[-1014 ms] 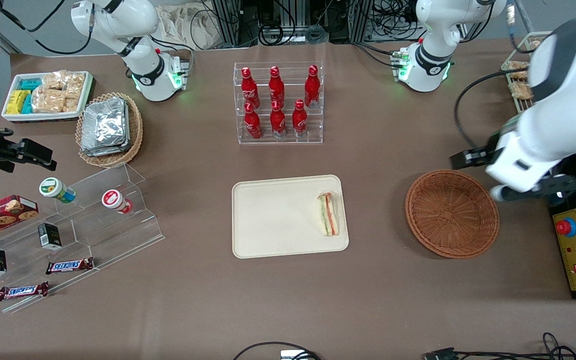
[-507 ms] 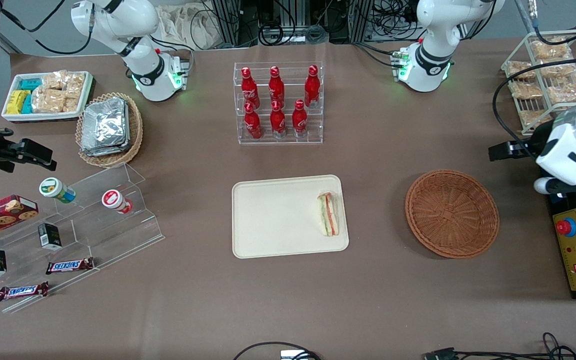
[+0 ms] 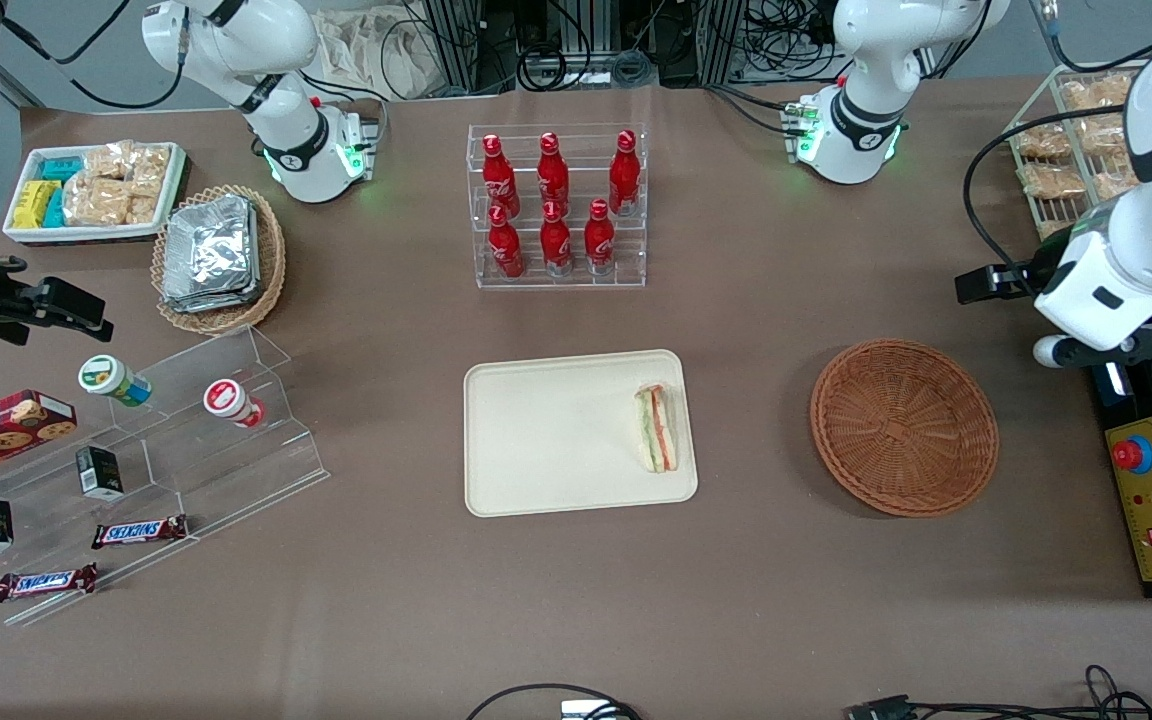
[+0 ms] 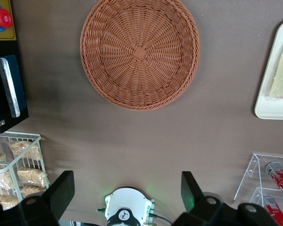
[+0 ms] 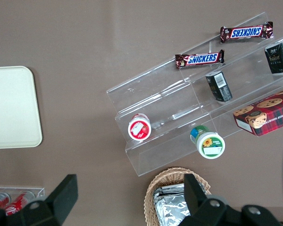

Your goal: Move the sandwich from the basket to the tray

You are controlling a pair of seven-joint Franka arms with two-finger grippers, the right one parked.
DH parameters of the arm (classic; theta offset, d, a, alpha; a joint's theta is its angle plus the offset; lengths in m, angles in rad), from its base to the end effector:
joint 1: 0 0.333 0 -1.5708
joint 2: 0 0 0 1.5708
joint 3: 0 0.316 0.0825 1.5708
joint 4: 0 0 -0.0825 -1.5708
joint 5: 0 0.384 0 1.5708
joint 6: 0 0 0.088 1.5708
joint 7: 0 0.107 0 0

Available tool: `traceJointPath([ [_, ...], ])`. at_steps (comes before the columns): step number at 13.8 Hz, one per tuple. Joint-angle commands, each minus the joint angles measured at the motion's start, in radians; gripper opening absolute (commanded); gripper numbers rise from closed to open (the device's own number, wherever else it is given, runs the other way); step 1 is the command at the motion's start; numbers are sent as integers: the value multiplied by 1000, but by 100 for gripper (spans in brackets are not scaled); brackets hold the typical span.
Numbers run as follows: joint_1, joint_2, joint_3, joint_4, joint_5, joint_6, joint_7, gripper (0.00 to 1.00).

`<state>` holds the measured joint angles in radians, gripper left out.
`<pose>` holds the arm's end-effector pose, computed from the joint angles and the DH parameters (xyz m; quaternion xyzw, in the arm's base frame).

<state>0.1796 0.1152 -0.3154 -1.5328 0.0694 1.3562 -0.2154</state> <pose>0.5570 -0.0580 0.5653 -0.9888 -0.0403 0.1374 0.0415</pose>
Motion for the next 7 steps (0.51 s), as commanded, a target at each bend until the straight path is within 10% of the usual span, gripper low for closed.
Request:
traceJointPath([
  [1, 0, -90, 2, -102, -5, 49, 15, 100],
  [7, -176, -114, 200, -116, -2, 127, 182, 100],
])
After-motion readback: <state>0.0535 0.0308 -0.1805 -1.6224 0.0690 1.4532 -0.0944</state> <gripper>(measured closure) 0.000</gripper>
